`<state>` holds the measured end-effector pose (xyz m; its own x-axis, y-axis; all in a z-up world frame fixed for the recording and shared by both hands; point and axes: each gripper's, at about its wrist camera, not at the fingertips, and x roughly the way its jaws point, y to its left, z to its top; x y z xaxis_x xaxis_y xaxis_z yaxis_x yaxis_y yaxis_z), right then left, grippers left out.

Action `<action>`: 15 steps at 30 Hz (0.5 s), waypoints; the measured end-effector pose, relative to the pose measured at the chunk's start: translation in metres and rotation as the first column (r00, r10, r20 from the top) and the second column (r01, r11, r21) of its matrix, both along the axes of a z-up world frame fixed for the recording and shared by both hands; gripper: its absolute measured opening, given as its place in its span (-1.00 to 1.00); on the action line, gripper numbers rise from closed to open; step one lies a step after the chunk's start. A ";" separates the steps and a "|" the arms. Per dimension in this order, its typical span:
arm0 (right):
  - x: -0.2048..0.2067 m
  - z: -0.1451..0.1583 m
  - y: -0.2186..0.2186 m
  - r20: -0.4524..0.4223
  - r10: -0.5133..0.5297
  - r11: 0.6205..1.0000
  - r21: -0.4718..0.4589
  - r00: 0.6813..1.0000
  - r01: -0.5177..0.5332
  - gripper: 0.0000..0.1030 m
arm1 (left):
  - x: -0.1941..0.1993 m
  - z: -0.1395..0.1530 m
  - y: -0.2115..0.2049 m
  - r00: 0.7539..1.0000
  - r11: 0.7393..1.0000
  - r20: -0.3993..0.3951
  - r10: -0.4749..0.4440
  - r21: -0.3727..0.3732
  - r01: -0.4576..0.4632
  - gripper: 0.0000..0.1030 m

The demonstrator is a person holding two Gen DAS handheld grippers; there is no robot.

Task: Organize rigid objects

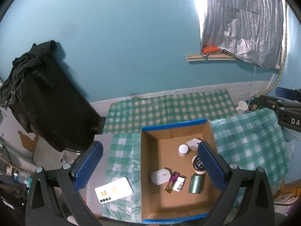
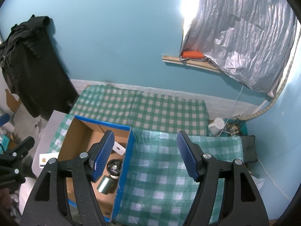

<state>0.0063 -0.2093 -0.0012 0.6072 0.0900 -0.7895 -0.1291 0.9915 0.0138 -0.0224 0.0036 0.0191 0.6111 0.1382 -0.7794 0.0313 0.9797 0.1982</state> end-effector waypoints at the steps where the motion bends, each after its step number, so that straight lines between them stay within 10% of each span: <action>1: 0.001 0.000 0.000 -0.001 0.002 1.000 -0.002 1.000 -0.002 0.34 | 0.000 0.000 0.000 1.000 1.000 -0.001 0.000 0.000 0.000 0.97; 15: 0.007 -0.001 0.004 -0.005 0.001 1.000 -0.004 1.000 -0.001 0.34 | 0.003 0.001 -0.002 1.000 1.000 0.001 -0.007 0.016 0.007 0.97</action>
<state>0.0136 -0.2051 -0.0026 0.6030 0.0876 -0.7929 -0.1303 0.9914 0.0105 -0.0192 0.0017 0.0197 0.6130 0.1462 -0.7764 0.0381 0.9761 0.2139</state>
